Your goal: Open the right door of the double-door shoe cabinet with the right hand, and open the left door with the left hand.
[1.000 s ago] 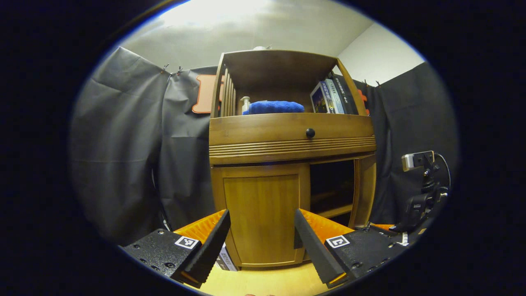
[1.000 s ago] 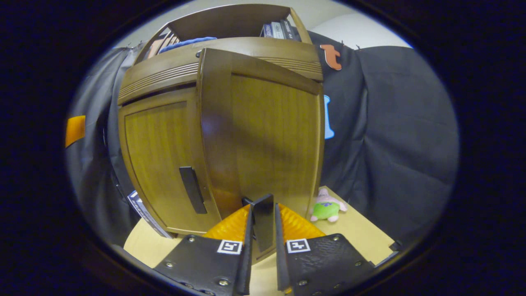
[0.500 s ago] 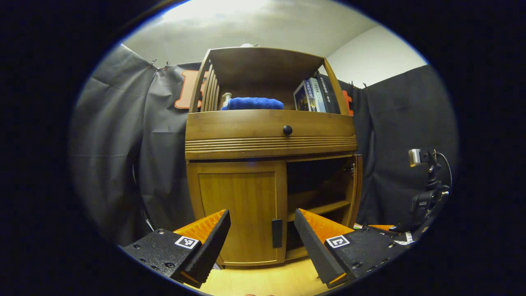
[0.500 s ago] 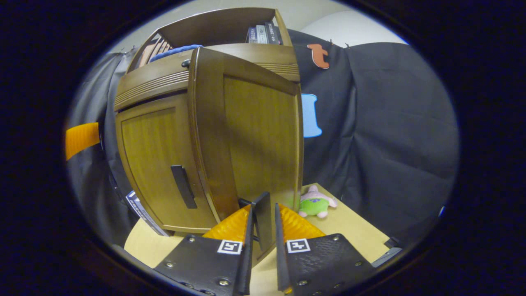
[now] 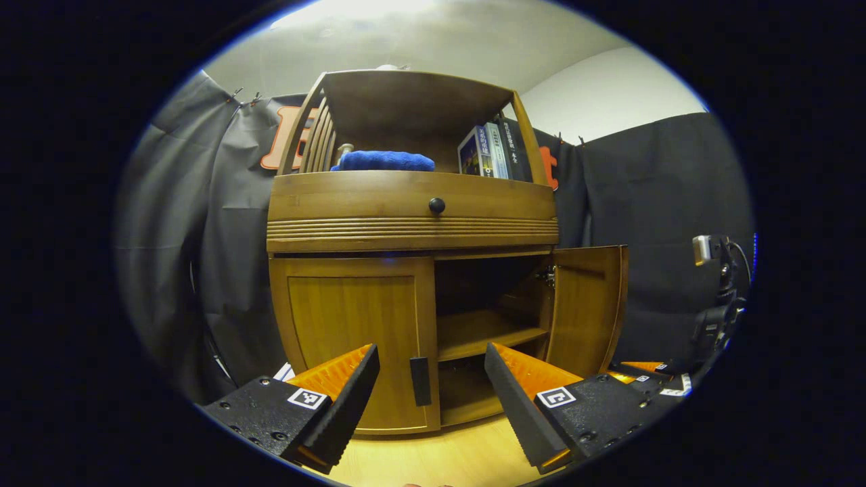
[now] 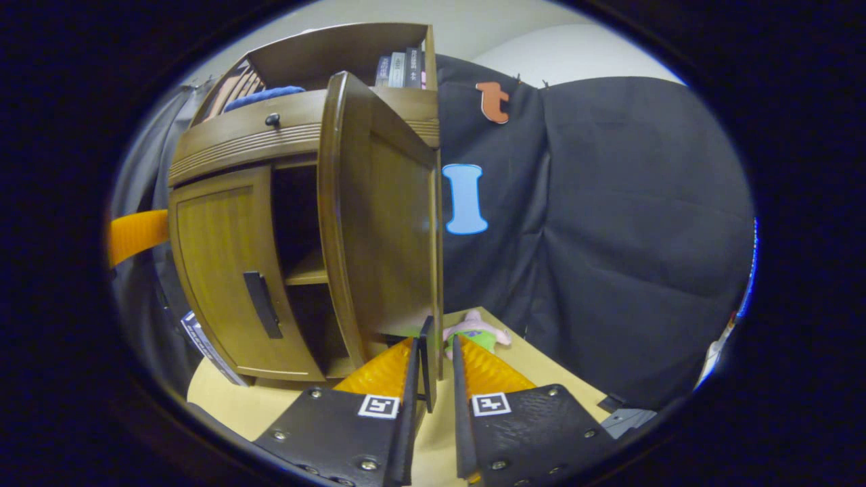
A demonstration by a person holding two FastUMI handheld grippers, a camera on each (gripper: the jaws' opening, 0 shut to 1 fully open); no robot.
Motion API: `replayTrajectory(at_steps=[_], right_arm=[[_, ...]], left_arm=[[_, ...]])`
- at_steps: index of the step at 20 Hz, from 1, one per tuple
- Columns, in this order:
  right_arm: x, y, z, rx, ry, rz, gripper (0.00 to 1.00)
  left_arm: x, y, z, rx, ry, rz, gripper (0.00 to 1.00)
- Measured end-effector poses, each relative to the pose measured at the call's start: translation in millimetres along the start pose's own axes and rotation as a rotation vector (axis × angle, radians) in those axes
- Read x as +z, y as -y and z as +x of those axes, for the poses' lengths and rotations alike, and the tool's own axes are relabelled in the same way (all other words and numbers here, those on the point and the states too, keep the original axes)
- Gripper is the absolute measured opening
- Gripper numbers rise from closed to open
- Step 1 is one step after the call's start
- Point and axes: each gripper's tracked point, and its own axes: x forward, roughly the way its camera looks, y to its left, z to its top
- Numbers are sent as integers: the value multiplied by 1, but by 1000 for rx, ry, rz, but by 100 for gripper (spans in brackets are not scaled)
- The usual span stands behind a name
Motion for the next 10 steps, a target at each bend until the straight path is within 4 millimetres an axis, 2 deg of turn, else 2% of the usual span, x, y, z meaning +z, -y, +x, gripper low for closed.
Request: replayTrajectory(at_steps=[3, 5, 10], right_arm=[[3, 24, -1, -47, 20, -10, 25], [3, 47, -4, -97, 26, -15, 22], [2, 100, -3, -192, 29, -34, 22]], left_arm=[[-4, 10, 4, -24, -6, -5, 97], [-7, 15, 6, -35, -11, -6, 95], [-19, 19, 15, -42, -33, -6, 95]])
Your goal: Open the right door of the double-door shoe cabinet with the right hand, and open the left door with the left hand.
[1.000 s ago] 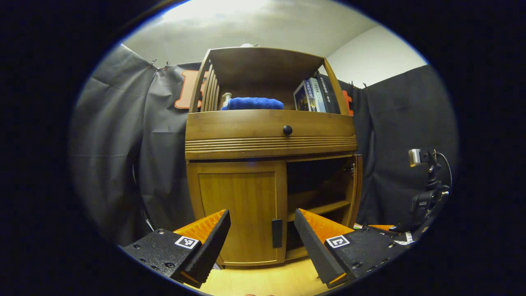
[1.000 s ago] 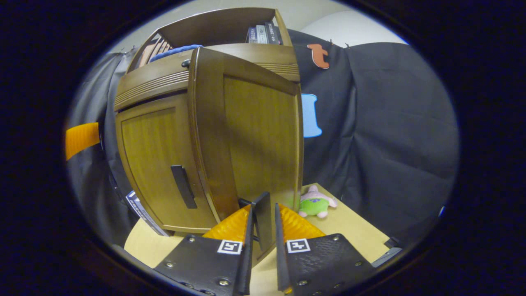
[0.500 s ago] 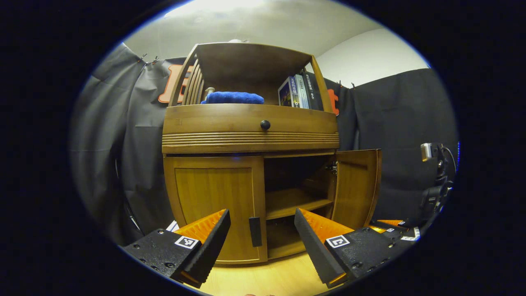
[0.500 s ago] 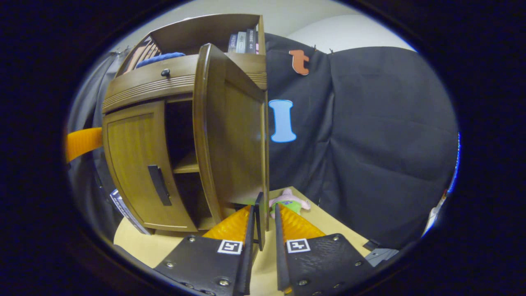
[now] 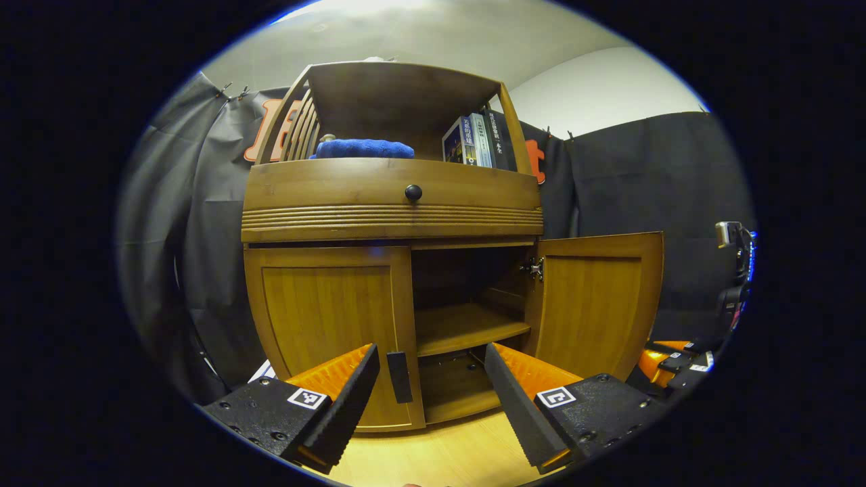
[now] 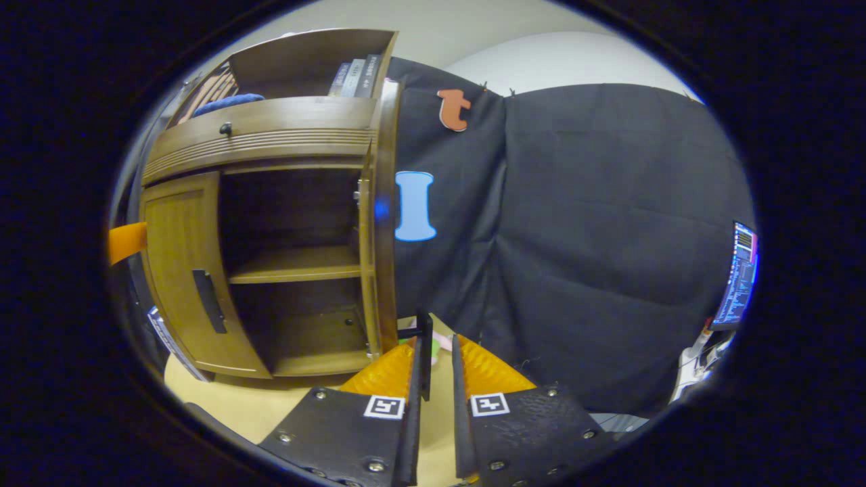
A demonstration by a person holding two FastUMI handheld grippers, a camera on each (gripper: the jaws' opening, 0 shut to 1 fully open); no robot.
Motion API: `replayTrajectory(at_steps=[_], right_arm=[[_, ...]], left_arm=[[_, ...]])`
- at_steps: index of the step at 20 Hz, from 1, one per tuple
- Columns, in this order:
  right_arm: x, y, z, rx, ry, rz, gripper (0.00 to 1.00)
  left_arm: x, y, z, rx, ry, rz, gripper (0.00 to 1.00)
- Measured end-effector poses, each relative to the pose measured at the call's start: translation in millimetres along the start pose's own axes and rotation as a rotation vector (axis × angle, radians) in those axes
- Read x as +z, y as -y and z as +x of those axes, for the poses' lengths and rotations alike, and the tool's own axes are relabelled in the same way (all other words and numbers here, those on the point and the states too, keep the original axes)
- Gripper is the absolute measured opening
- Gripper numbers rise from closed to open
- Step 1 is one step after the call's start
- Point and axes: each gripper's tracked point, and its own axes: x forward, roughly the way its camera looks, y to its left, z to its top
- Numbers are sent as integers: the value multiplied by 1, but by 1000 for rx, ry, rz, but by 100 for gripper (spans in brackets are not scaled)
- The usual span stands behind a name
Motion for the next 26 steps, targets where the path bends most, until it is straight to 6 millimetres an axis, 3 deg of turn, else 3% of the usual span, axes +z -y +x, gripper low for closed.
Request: replayTrajectory(at_steps=[2, 6, 14, 15, 18, 22, 25, 26], right_arm=[[2, 18, 5, -33, 10, -16, 22], [4, 16, 8, -7, 8, 4, 22], [-7, 15, -6, 27, -18, 1, 21], [-9, 17, -7, 24, -23, 3, 21], [-13, 27, -13, 3, -31, 16, 21], [-18, 45, -19, -50, -49, 15, 21], [-11, 57, -27, -100, -38, -1, 21], [-8, 62, -30, -118, -30, -1, 21]], left_arm=[[-4, 0, 5, 3, -11, -4, 95], [-15, -5, 21, 21, -34, -3, 95], [-52, -33, 81, 96, -118, -1, 89], [-58, -38, 87, 105, -131, 1, 81], [-75, -49, 107, 129, -174, 1, 73], [-98, -62, 130, 163, -220, -11, 73], [-114, -61, 143, 151, -256, -27, 73], [-119, -61, 149, 152, -264, -25, 65]])
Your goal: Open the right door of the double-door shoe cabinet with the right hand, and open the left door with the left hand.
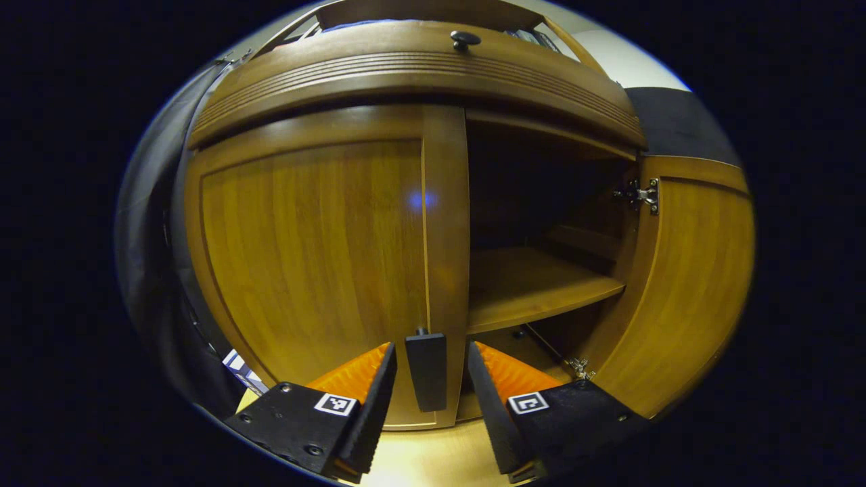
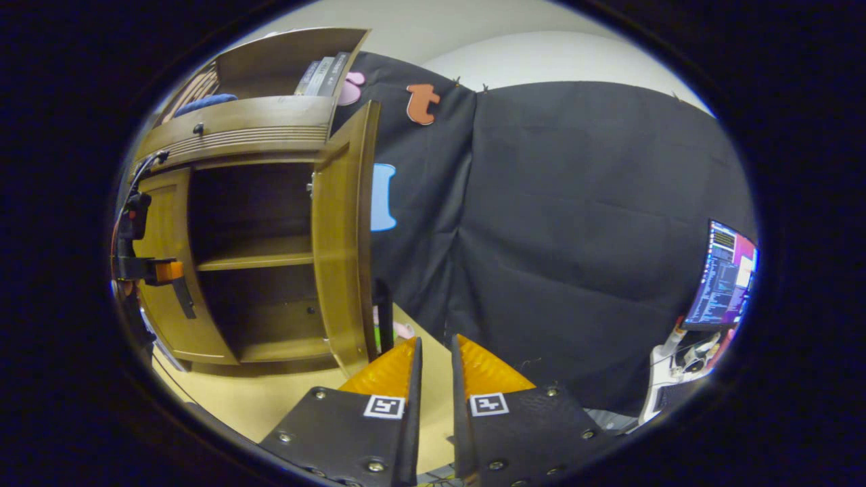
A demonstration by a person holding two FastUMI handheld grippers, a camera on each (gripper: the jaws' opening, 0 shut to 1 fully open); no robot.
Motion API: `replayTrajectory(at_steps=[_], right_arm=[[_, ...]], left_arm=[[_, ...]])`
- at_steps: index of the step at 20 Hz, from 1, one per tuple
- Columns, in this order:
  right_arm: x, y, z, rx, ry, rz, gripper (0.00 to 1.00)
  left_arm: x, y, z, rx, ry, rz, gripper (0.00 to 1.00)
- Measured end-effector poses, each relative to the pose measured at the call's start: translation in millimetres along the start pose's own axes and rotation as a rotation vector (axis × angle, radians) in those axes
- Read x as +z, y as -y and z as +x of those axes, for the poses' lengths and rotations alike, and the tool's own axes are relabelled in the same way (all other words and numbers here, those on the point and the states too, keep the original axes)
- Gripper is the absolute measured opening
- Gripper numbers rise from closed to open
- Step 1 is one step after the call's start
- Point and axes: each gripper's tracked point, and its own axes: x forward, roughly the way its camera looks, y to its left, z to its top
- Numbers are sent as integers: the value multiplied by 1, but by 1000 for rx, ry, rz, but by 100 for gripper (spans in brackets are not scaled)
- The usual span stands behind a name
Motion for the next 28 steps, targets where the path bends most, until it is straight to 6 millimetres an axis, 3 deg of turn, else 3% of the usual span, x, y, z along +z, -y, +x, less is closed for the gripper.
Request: replayTrajectory(at_steps=[2, 4, 5, 9, 11, 12, 18, 28], right_arm=[[0, 10, -5, -31, 6, 13, 21], [-6, 18, -9, -56, -3, 36, 21], [-12, 20, -11, -65, -17, 46, 21], [-18, 26, -14, -92, -49, 53, 21], [-17, 27, -15, -101, -48, 52, 25], [-18, 28, -15, -101, -47, 54, 21], [-16, 26, -15, -79, -37, 53, 21], [-21, -2, -8, 10, -60, 59, 24]], left_arm=[[-4, 2, 8, 0, -12, 10, 59], [-5, -1, 12, 16, -13, 26, 59], [-5, -4, 15, 26, -14, 26, 51], [-12, -6, 20, 14, -25, -15, 36], [-13, -7, 19, 5, -20, -25, 34], [-13, -6, 19, 5, -15, -34, 35], [-14, -5, 14, -6, -14, -40, 30], [-21, -4, -24, -97, 20, -40, 32]])
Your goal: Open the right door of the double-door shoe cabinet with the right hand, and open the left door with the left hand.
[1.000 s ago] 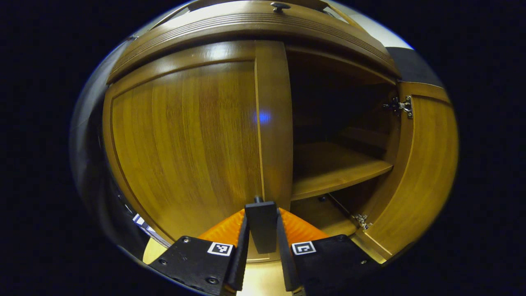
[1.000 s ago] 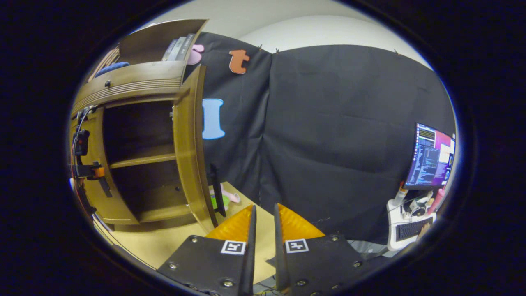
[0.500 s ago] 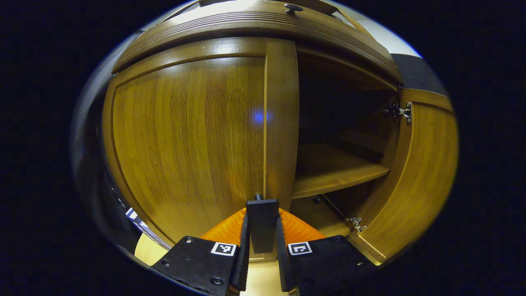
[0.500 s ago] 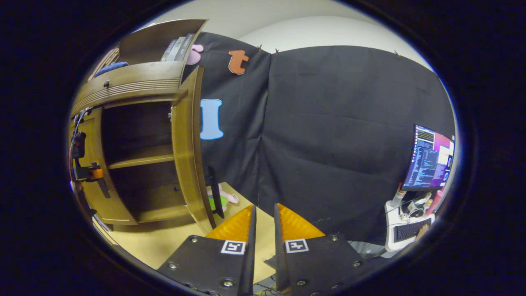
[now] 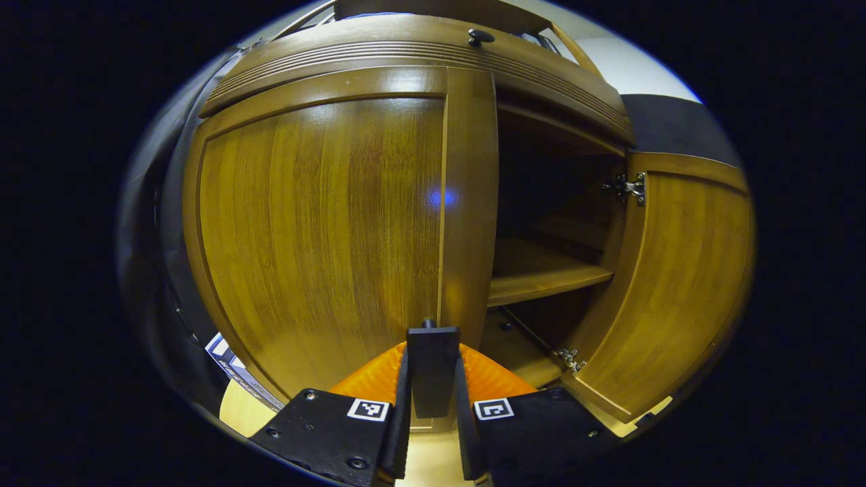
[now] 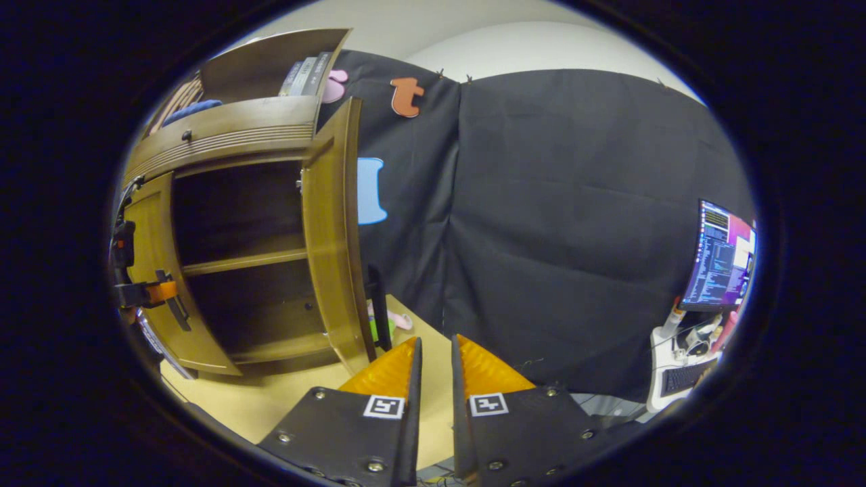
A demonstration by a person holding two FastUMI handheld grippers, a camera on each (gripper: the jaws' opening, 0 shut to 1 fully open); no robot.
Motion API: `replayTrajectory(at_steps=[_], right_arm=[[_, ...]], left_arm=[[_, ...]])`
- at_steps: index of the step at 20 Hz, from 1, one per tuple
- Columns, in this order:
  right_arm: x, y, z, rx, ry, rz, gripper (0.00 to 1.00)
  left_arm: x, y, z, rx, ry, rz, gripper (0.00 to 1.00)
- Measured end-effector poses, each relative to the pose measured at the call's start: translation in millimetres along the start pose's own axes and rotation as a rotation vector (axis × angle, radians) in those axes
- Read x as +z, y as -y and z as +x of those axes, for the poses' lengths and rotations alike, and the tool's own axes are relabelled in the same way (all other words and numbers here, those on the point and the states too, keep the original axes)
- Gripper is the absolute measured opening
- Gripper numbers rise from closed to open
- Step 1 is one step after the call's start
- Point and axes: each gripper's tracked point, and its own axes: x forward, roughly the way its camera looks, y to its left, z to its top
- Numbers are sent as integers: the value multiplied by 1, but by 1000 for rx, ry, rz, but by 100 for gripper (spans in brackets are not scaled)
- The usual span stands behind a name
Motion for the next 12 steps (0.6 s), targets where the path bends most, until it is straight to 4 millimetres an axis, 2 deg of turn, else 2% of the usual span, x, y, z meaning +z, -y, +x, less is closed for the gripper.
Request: replayTrajectory(at_steps=[2, 3, 4, 6, 7, 12], right_arm=[[-1, -5, 1, 20, -5, -2, 24], [0, -8, 1, 29, -6, -4, 21], [-1, -10, 0, 39, -6, -8, 24], [-1, -15, -2, 56, -8, -13, 21], [0, -18, -3, 64, -8, -15, 24], [-7, -28, -10, 114, -26, -47, 21]], left_arm=[[-2, 0, -10, -23, 5, 6, 32], [-3, 0, -14, -32, 8, 6, 32], [-4, 0, -18, -40, 10, 5, 34], [-5, 0, -27, -48, 14, 0, 31], [-7, -1, -31, -49, 16, -2, 31], [-11, -7, -56, -43, 25, -19, 31]])
